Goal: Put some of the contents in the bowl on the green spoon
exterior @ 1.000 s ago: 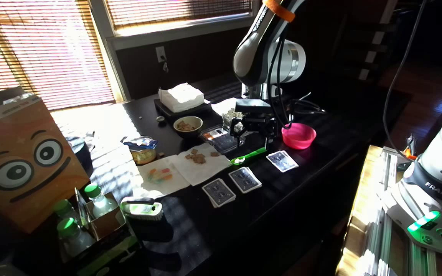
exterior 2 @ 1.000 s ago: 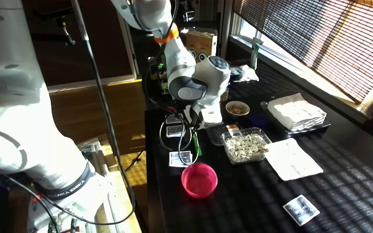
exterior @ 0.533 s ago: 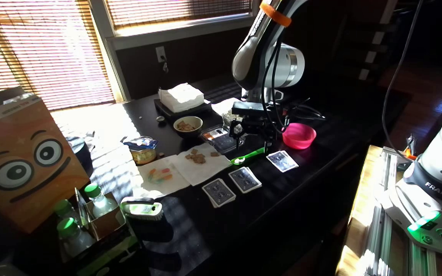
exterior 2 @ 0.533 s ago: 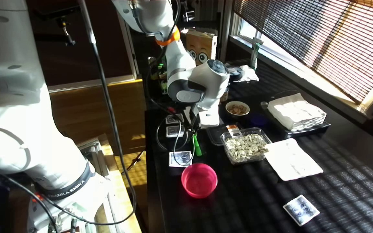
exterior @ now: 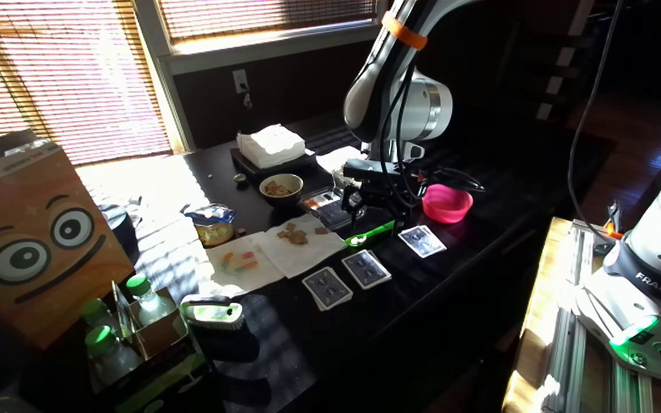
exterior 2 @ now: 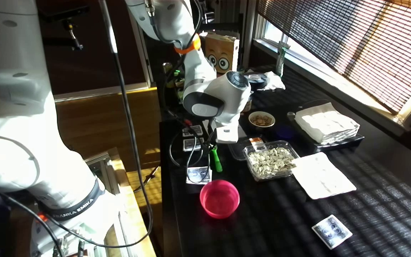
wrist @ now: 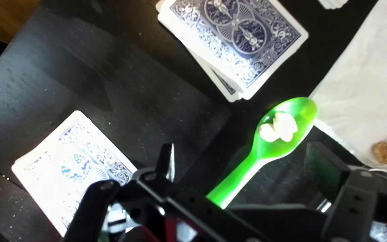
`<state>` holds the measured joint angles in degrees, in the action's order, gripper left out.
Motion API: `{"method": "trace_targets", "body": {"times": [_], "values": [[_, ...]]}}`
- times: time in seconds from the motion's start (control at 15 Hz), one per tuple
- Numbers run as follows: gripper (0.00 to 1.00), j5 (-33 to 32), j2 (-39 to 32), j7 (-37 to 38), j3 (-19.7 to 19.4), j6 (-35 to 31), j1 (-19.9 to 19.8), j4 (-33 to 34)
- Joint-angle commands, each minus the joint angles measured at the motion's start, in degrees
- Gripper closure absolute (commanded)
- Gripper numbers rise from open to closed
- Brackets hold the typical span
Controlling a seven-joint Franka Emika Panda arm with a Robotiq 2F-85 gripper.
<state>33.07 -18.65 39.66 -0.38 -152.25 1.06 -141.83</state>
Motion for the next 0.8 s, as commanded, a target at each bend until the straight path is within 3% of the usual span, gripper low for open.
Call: {"method": "trace_targets", "body": {"times": [0.0, 0.33, 0.6, 0.73], "values": [[0.05, 2.7, -1.6, -0.3, 1.0, -1.3, -0.4, 1.1], [0.12, 3.7, -2.5, -0.8, 1.1, -2.8, -0.8, 1.7], [0.34, 4.1, -3.2, -0.8, 1.1, -3.2, -0.9, 2.3], [0.37, 4.2, -3.5, -0.8, 1.0, -3.2, -1.0, 2.6]]}}
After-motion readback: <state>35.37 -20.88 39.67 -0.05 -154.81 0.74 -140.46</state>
